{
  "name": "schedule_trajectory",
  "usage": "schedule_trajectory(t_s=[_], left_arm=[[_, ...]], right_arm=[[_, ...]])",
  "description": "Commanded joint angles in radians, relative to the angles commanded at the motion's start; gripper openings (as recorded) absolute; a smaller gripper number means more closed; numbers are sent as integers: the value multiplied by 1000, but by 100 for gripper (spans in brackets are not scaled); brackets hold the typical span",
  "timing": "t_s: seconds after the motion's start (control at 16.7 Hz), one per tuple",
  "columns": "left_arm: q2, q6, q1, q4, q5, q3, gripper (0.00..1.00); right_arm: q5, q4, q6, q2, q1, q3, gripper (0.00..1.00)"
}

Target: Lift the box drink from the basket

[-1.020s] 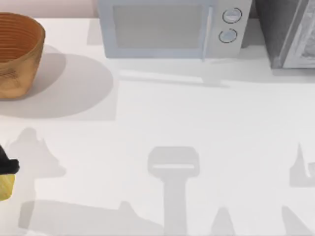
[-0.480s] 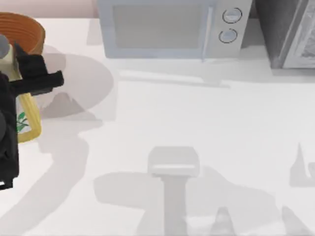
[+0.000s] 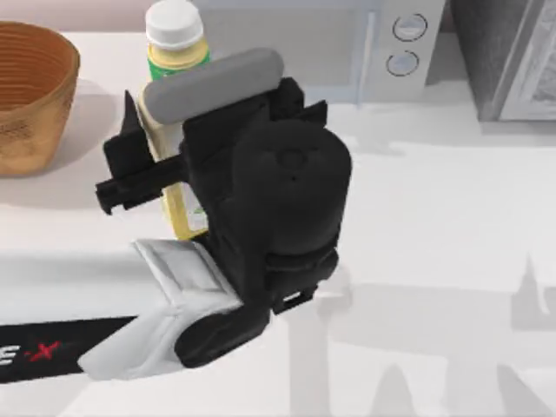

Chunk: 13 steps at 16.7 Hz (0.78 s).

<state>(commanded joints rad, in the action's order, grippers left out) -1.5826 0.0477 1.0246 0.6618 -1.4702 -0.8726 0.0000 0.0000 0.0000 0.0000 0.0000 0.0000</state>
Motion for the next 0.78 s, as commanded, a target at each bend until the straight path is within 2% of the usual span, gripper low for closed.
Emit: schedule_trajectory(t_s=[0.24,0.36,0.48,0.72,0.78], left_arm=[[-251,4,159,108,-228,-141,0],[-333,5,210,143,-301,-186,0],[-379,6,238,162,-342,-211,0],[-388,6,243,166,-350,-216,0],[-523,0,235,223,-128,-394,0]], right_arm=[[0,0,0,0,0,0,100],[0,0,0,0,0,0,100],[0,0,0,0,0,0,100],[0,0,0,0,0,0,100],[0,0,0,0,0,0,100]])
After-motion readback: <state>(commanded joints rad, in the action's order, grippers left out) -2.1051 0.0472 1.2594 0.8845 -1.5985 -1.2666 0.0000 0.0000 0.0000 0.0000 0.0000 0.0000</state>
